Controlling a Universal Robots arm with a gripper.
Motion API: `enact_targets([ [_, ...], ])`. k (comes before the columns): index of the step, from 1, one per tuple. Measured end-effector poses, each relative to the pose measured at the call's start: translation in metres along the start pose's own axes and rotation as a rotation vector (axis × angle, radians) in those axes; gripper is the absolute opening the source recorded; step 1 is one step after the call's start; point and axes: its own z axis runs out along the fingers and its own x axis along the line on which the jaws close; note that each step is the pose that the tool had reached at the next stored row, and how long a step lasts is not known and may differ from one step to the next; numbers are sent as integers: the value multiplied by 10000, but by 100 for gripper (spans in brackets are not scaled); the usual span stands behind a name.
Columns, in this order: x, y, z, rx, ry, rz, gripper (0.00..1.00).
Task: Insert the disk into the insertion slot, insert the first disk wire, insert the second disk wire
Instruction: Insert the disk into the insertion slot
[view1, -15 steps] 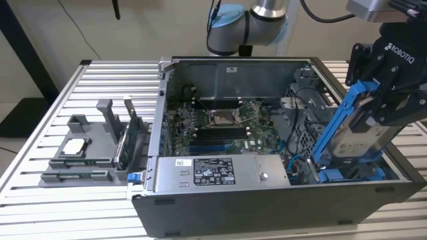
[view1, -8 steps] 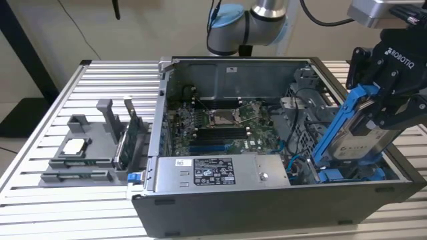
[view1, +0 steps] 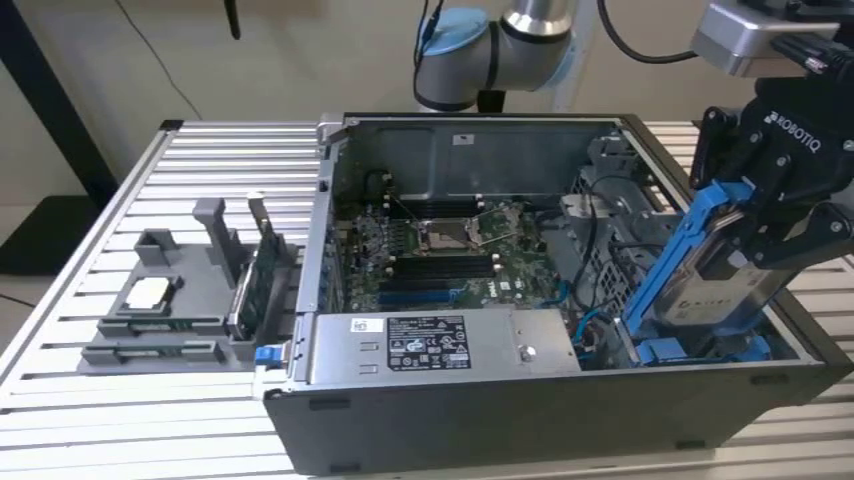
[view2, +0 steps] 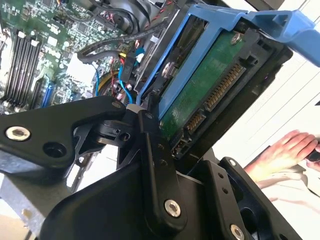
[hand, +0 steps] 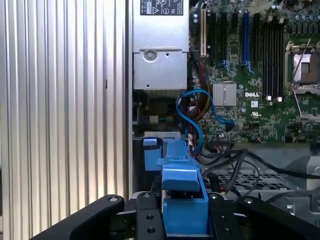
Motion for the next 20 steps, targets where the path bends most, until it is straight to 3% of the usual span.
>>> enact_targets([
  [16, -2, -31, 278, -1, 0, 0, 33],
  [20, -6, -33, 315, -1, -9, -2, 33],
])
